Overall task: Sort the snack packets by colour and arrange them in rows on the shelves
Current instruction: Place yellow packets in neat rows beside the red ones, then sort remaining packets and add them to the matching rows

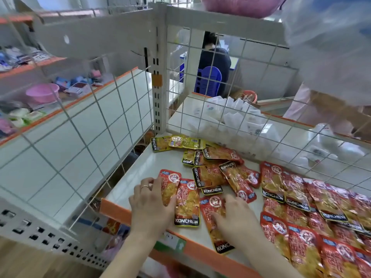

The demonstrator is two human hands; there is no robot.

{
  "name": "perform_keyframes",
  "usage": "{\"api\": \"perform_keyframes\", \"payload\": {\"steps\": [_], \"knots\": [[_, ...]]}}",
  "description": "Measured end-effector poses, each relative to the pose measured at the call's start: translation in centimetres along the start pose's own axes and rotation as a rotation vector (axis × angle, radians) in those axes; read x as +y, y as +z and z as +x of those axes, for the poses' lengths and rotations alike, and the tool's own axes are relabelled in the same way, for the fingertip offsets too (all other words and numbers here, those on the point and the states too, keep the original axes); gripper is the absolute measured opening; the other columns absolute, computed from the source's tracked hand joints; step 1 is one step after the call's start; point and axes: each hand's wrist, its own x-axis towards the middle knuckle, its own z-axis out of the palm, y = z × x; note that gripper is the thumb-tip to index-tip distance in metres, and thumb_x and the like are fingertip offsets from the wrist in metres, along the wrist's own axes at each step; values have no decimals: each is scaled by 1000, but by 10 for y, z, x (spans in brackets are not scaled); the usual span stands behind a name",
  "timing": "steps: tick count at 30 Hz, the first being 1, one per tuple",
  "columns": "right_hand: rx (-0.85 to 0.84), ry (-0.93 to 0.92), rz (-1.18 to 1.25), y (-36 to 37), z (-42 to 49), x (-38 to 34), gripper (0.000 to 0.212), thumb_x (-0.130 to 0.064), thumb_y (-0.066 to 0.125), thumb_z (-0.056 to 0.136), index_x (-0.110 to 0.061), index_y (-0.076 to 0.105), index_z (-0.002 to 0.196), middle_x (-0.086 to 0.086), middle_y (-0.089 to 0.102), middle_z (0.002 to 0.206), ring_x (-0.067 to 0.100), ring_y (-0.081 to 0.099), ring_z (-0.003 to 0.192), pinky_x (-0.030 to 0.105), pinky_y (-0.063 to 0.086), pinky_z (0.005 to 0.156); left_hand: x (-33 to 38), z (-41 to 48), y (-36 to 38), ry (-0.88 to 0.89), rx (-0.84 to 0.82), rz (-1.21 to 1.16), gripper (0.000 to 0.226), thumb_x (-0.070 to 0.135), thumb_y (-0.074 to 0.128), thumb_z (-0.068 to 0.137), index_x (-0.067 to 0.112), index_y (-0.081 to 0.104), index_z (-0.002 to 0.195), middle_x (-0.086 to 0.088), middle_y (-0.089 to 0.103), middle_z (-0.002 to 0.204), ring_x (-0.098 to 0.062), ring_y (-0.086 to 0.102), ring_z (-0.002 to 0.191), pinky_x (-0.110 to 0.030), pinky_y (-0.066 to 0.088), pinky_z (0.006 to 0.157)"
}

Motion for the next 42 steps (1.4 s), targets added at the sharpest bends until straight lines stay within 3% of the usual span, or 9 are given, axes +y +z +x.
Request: {"api": "perform_keyframes", "payload": {"steps": [7,11,17,22,26,34,36,39,42], "knots": [[51,-52,66,6,8,-28,32,-45,61,94,-17,45,100,4,57,110,21,54,101,29,40,79,-6,-2,-6,9,50,-166,53,36,77,80,23,56,127,0,49,121,-21,53,109,-34,47,93],[37,-31,98,5,12,-30,36,-45,65,91,-15,46,94,3,59,99,17,48,85,28,37,71,-4,-2,-19,-58,45,-389,57,33,79,82,32,44,126,6,44,113,4,51,88,-9,44,69],[-196,29,462,-7,18,-9,18,-34,73,88,-20,64,79,-7,70,78,5,67,68,22,52,61,-4,0,-39,-232,-97,-748,56,25,75,87,42,38,126,15,65,97,11,65,76,-13,50,57],[-322,17,593,-23,12,6,17,-19,66,94,-28,55,85,-9,66,89,5,65,80,21,55,68,3,-6,-41,-324,-133,-913,34,18,62,97,41,51,120,10,69,102,-13,70,92,-42,57,86],[-291,-95,507,-30,8,18,9,-21,68,91,-27,68,98,-5,70,95,12,70,84,34,60,81,6,-13,-37,-418,-79,-979,20,17,66,95,33,61,105,0,74,99,-24,72,90,-53,55,88],[-149,-253,685,-47,-12,59,10,-22,70,90,-30,72,96,-9,74,91,6,70,85,25,57,80,44,-43,-31,-342,-83,-999,19,-1,67,87,17,67,94,3,74,78,-19,68,83,-29,45,69],[-154,-239,829,-53,-19,76,14,-18,71,90,-28,72,100,-8,76,92,7,71,87,18,55,77,59,-50,-25,-311,-96,-1012,21,-4,67,85,15,67,93,1,74,79,-19,68,81,-27,45,68],[-119,-204,998,-60,-30,105,28,-17,75,86,-17,70,113,-1,76,99,19,72,97,28,58,86,83,-59,-14,-278,-125,-1041,24,-4,69,84,16,67,96,1,75,82,-24,70,86,-32,48,73],[-55,-232,1064,-73,-43,136,16,-13,71,88,-21,73,102,0,77,97,19,72,95,29,58,84,110,-68,2,-257,-160,-1090,26,-1,71,86,18,64,102,-2,74,92,-28,69,96,-37,50,80]]}}
